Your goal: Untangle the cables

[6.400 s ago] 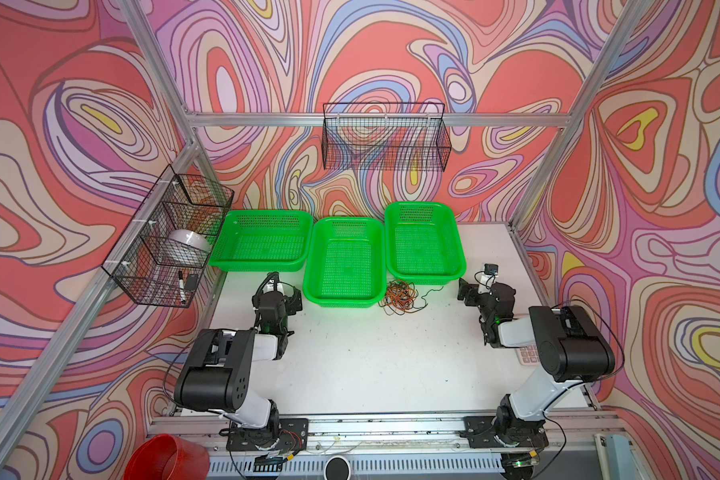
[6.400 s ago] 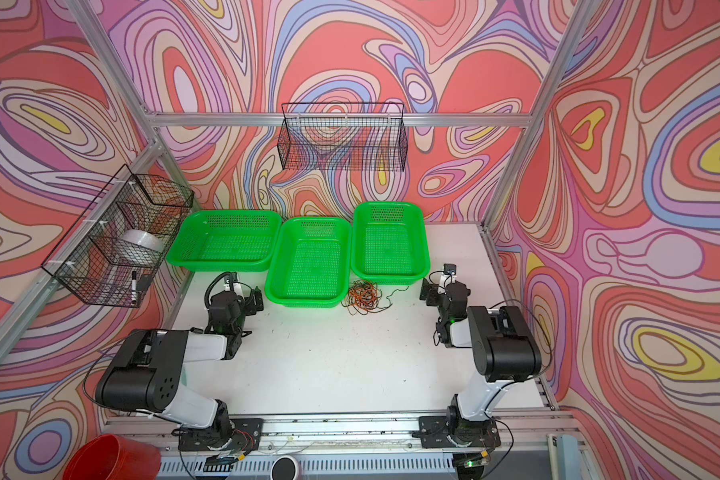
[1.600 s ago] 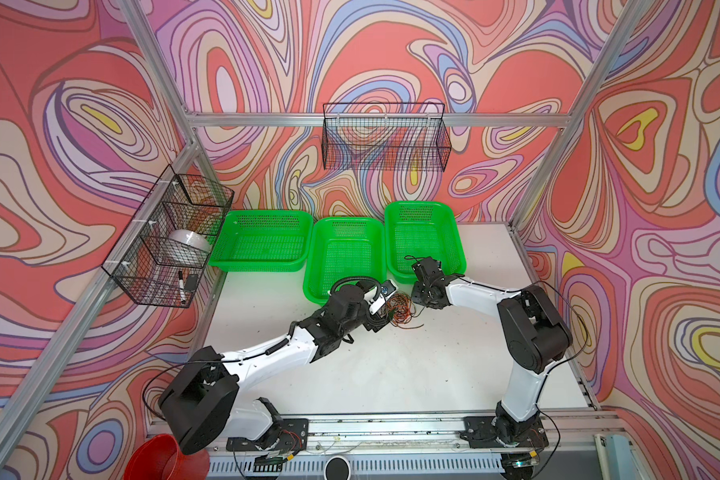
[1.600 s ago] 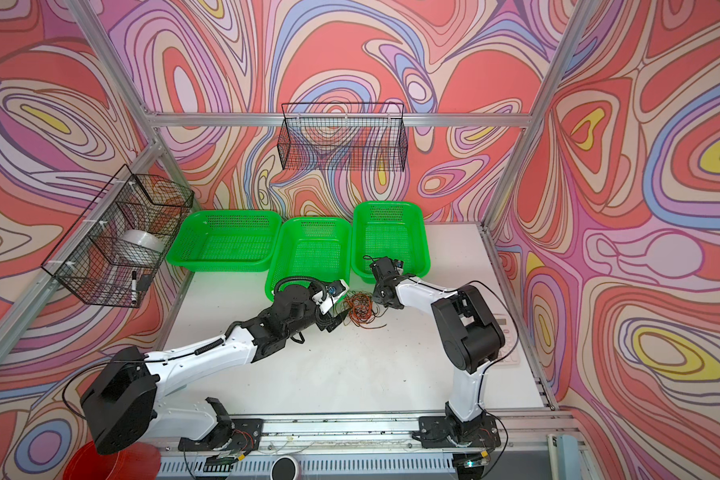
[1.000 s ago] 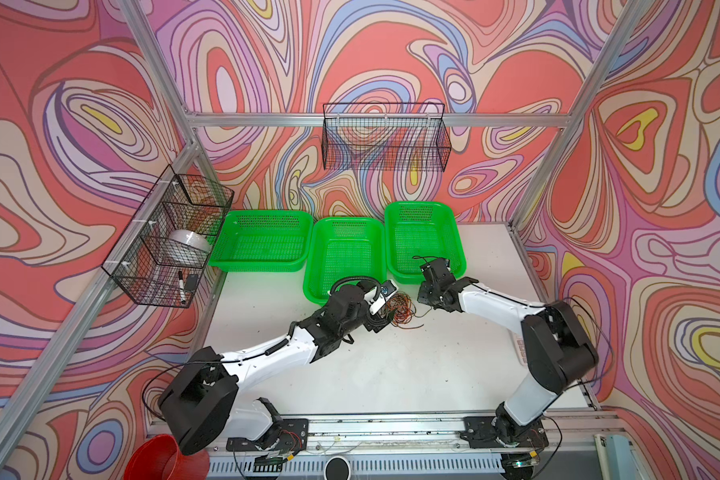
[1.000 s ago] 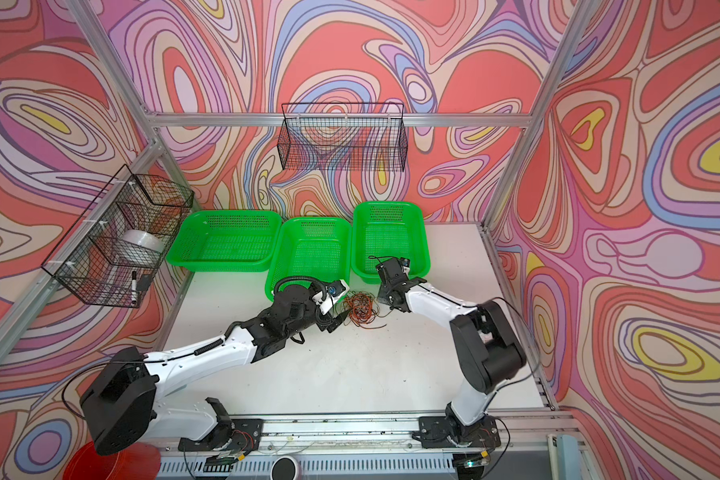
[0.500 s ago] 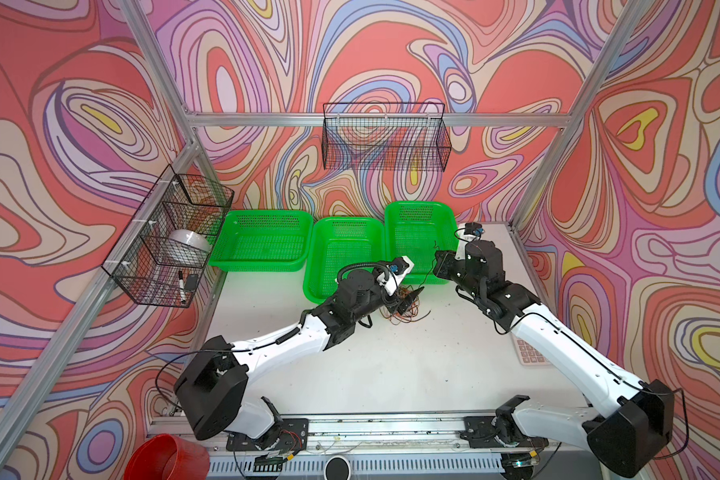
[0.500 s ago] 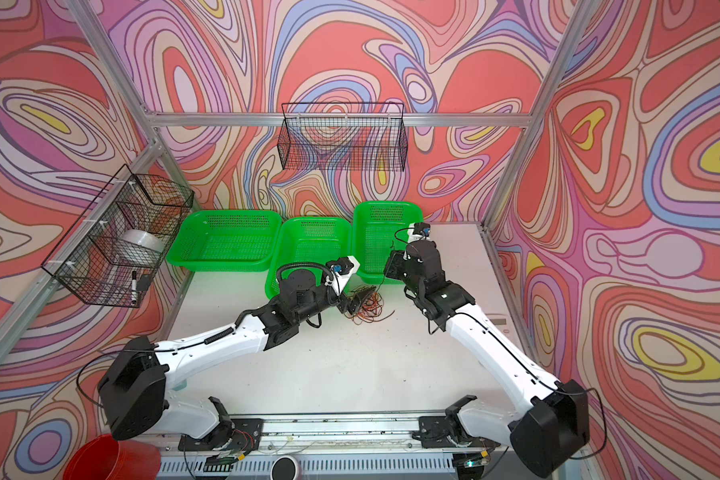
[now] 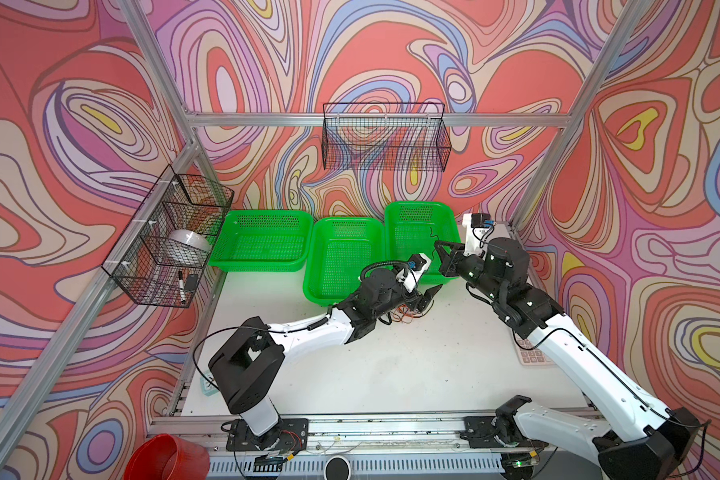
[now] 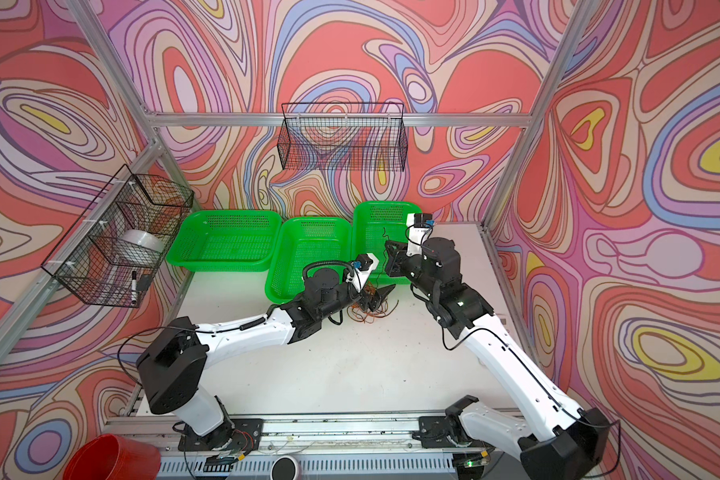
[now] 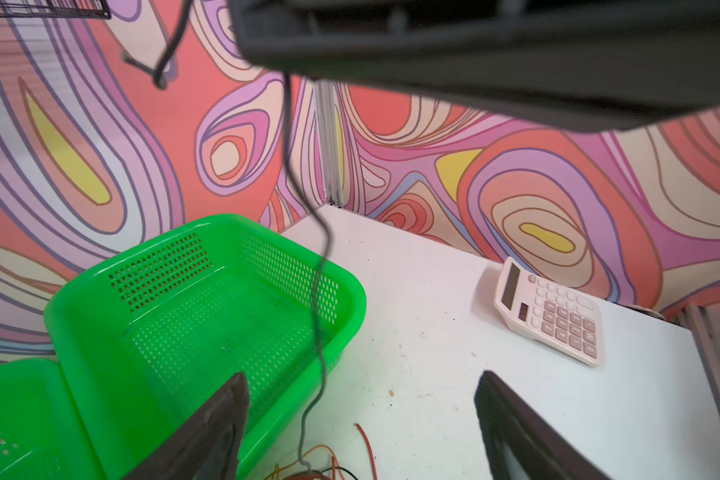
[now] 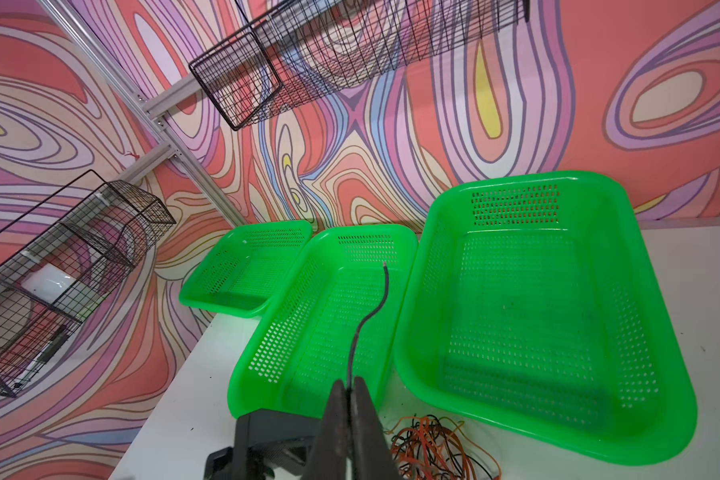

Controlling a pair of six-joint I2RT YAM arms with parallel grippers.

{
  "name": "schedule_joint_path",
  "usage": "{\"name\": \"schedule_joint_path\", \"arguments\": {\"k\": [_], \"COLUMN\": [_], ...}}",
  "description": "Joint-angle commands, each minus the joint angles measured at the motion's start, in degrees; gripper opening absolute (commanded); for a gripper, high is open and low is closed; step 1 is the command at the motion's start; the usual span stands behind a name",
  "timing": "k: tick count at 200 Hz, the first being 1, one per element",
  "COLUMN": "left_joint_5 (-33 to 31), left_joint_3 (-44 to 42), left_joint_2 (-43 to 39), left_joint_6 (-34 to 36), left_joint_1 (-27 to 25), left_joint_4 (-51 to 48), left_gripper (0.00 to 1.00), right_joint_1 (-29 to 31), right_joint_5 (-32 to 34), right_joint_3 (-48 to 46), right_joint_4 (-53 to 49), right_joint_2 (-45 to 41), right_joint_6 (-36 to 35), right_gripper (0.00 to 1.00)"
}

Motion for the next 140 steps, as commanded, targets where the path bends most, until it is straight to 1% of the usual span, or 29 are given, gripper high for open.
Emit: {"name": "schedule_joint_path", "arguments": {"k": [1, 13, 34, 47, 79, 92, 125, 135, 138, 140], "left_joint_5": [-5.4, -6.7, -4.8, -3.6, -4.1, -3.7, -2.8, -2.4, -2.2, -2.1], "left_joint_3": [2.9, 3.1, 4.2, 5.5, 7.6, 8.5, 10.4, 10.5, 10.5, 10.5], "left_joint_2": [1.3, 1.6, 2.2, 3.1, 4.2, 4.3, 3.8, 3.3, 3.1, 3.0], "left_joint_6": [-1.8, -1.8, -1.4, -1.1, -0.4, 0.3, 1.8, 1.7, 1.8, 1.9], "left_joint_1": [0.0, 0.0, 0.0, -0.1, -0.2, -0.2, -0.2, -0.2, -0.2, -0.2], "left_joint_4": [4.9, 5.3, 5.3, 5.0, 4.5, 4.2, 1.7, 1.5, 1.5, 1.4], "left_gripper": [0.82, 0.78, 0.71, 0.69, 0.51, 0.47, 0.09, 0.0, 0.0, 0.0], "right_joint_1": [0.2, 0.2, 0.3, 0.2, 0.2, 0.2, 0.2, 0.2, 0.2, 0.2], "right_joint_5": [-1.6, -1.8, -3.9, -4.9, -5.8, -5.8, -6.2, -6.2, -6.3, -6.4], "right_joint_3": [1.0, 0.8, 1.1, 1.6, 2.1, 1.6, 2.8, 2.9, 2.9, 2.8], "right_joint_4": [1.2, 1.5, 1.6, 1.6, 1.7, 2.6, 1.9, 1.6, 1.6, 1.6], "right_joint_2": [-2.2, -3.1, -3.3, -2.9, -2.7, -3.2, -3.3, -3.5, -3.5, -3.6], "right_joint_6": [-1.8, -2.0, -2.6, -2.8, -3.6, -3.3, -5.4, -5.5, -5.6, -5.7], "right_gripper": [0.0, 0.0, 0.0, 0.0, 0.0, 0.0, 0.0, 0.0, 0.0, 0.04]}}
